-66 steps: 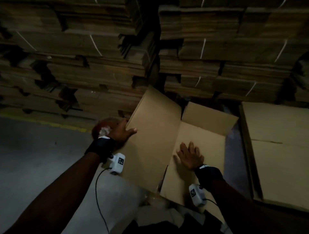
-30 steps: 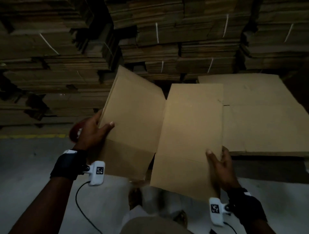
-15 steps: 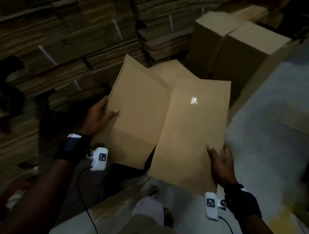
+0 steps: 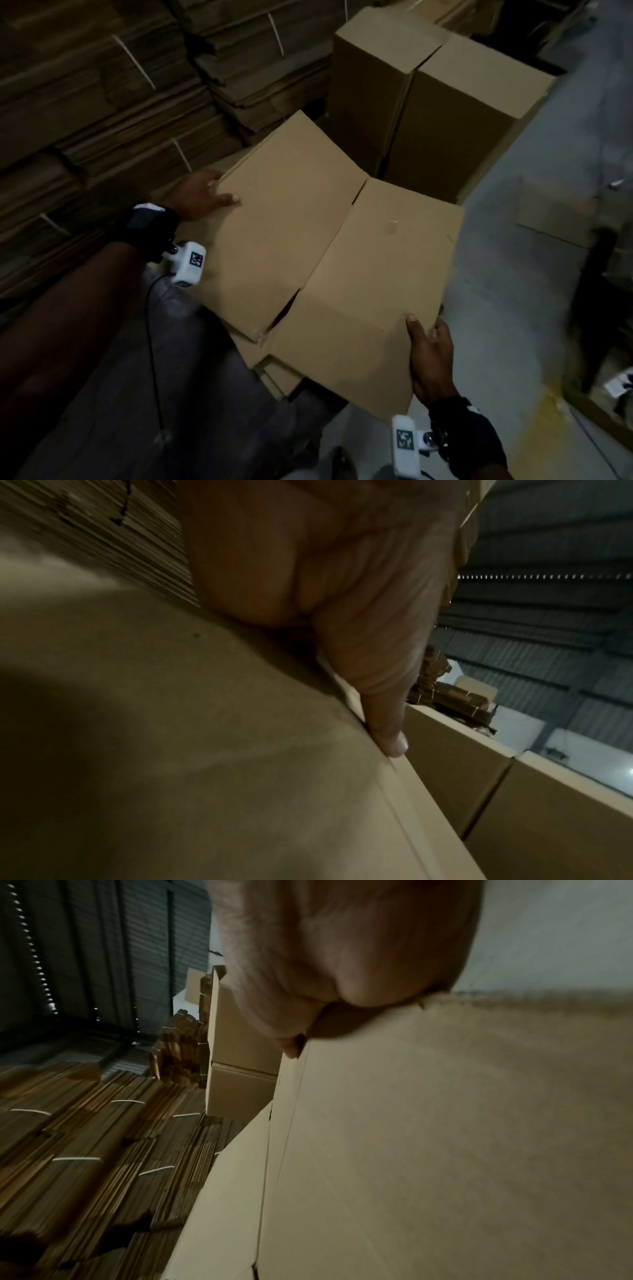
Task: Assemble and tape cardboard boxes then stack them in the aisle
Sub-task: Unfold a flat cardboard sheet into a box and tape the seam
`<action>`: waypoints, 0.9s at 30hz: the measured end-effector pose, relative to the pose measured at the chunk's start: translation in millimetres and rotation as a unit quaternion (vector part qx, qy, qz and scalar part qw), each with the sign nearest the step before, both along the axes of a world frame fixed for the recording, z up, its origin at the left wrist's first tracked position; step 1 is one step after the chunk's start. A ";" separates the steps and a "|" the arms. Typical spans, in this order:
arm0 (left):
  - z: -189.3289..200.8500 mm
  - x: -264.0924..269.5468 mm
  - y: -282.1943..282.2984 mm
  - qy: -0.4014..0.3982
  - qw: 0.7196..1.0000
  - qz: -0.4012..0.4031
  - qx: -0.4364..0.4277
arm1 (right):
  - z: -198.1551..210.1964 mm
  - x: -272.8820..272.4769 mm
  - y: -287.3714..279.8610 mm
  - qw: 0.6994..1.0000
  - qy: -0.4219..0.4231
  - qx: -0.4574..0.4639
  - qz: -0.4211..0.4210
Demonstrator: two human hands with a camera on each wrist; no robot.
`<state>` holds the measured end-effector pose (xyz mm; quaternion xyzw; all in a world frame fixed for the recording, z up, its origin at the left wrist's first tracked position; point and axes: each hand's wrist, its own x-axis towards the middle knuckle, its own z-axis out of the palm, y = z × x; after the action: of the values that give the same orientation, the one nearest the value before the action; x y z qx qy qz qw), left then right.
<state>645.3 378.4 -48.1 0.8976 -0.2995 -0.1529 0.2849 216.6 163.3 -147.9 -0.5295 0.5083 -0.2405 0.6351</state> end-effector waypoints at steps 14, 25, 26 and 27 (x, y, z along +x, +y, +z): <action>29.0 110.5 -6.4 -0.034 0.979 -0.021 0.200 | 41.7 55.3 23.0 0.997 0.013 0.071 -0.036; -11.6 158.4 -27.0 0.019 0.979 0.077 0.187 | -21.4 131.9 91.7 0.984 0.143 0.102 0.024; -18.4 158.5 -27.3 0.031 0.980 0.082 0.178 | -24.1 134.5 93.9 0.980 0.175 0.096 0.026; -27.4 160.0 -26.6 0.050 0.982 0.085 0.162 | -27.1 136.4 95.2 0.974 0.205 0.091 0.020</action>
<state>805.2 351.8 -75.5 0.9453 -0.1788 -0.2197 0.1621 353.0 258.6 -175.1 -0.5179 0.6369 -0.0670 0.5671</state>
